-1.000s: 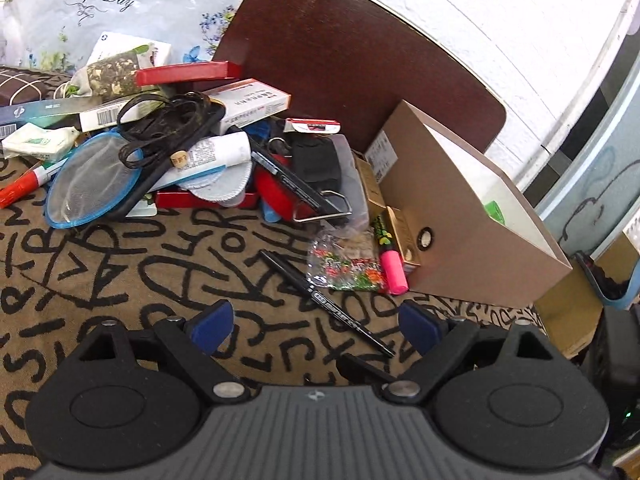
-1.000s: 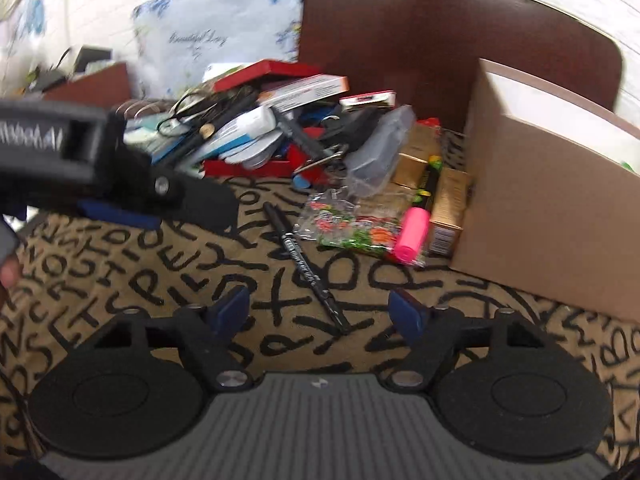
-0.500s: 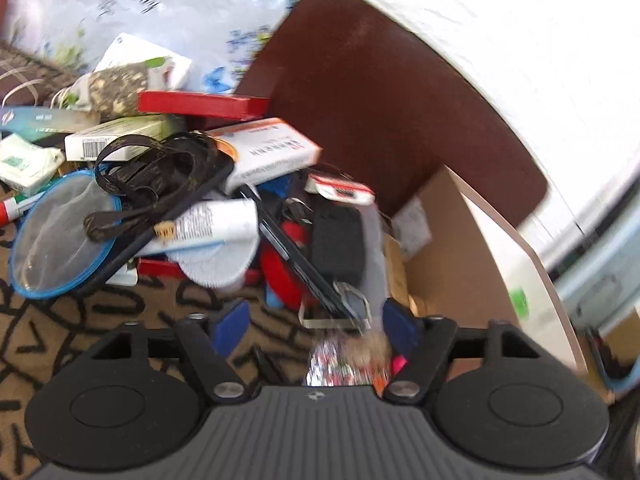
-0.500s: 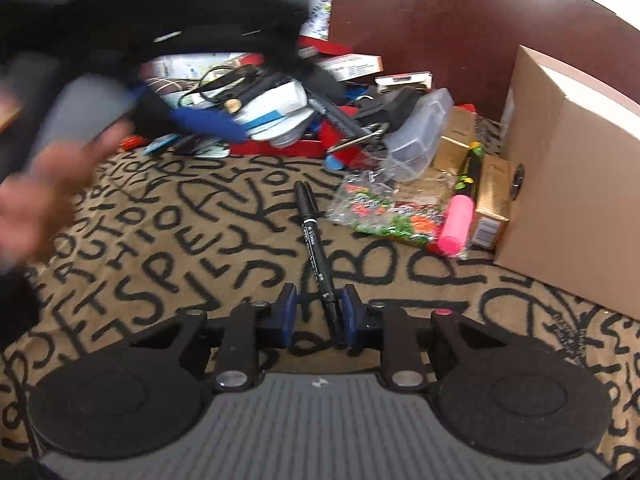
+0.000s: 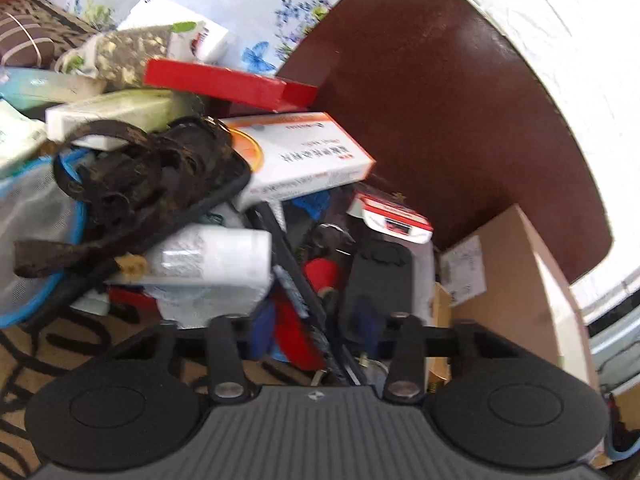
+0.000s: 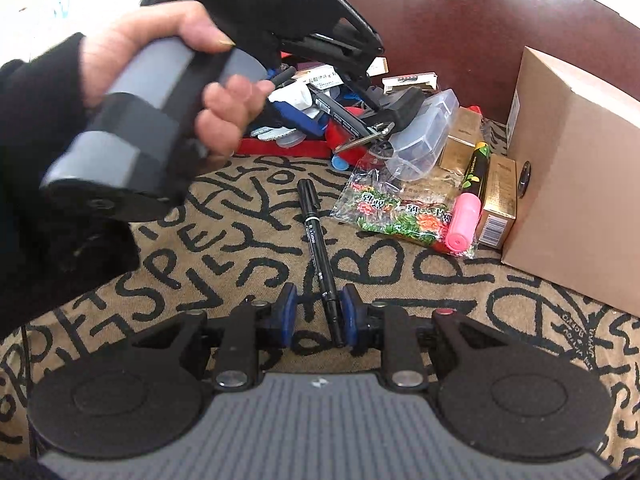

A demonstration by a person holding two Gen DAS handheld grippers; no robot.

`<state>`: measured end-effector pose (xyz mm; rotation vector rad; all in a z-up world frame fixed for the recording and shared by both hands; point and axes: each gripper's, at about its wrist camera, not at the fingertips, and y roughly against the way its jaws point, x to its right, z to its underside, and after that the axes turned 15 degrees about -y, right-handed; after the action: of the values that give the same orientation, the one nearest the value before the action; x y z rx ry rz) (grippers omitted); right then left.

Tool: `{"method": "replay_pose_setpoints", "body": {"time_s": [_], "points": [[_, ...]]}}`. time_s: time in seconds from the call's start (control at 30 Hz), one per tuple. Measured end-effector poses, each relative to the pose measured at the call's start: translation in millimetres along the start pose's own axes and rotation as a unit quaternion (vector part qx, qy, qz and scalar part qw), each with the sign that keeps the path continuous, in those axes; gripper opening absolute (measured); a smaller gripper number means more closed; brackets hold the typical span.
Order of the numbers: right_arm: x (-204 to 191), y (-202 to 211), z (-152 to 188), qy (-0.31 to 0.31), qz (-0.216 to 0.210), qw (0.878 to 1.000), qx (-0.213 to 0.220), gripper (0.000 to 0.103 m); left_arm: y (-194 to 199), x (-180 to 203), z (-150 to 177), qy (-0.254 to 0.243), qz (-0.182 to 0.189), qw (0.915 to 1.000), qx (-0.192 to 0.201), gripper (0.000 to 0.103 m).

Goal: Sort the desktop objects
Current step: 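Grasp a black marker with the right tool while the left tool grasps another black marker, then lift both black markers off the table with both tools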

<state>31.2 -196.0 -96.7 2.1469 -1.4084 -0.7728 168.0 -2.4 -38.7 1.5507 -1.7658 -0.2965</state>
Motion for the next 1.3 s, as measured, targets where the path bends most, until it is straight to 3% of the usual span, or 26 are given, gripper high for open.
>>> {"method": "replay_pose_setpoints", "body": {"time_s": [0.2,0.37,0.67,0.73,0.87,0.97,1.1,1.3], "points": [[-3,-1,1,0.006,0.007,1.000,0.002,0.023,23,-12,2,0.011,0.028,0.9994,0.014,0.016],[-3,0,2,0.003,0.012,1.000,0.004,0.022,67,-7,13,-0.028,0.052,0.9976,0.037,0.013],[-3,23,15,-0.016,0.018,1.000,-0.011,0.013,121,-29,64,-0.080,0.062,0.9948,0.011,0.013],[-3,29,21,-0.020,0.016,1.000,-0.013,0.013,126,-32,79,-0.095,0.050,0.9942,-0.007,0.013],[-7,38,28,-0.015,0.016,1.000,-0.014,0.013,126,-42,101,-0.093,0.065,0.9925,-0.045,0.014],[-10,40,28,-0.013,0.020,1.000,-0.011,0.014,131,-42,109,-0.119,0.071,0.9887,-0.056,0.022],[-9,38,20,-0.013,0.029,0.999,-0.008,0.015,143,-43,116,-0.157,0.073,0.9838,-0.044,0.048],[-13,19,2,0.004,0.030,1.000,-0.003,0.017,130,-31,118,-0.183,0.077,0.9774,-0.074,0.049]]}}
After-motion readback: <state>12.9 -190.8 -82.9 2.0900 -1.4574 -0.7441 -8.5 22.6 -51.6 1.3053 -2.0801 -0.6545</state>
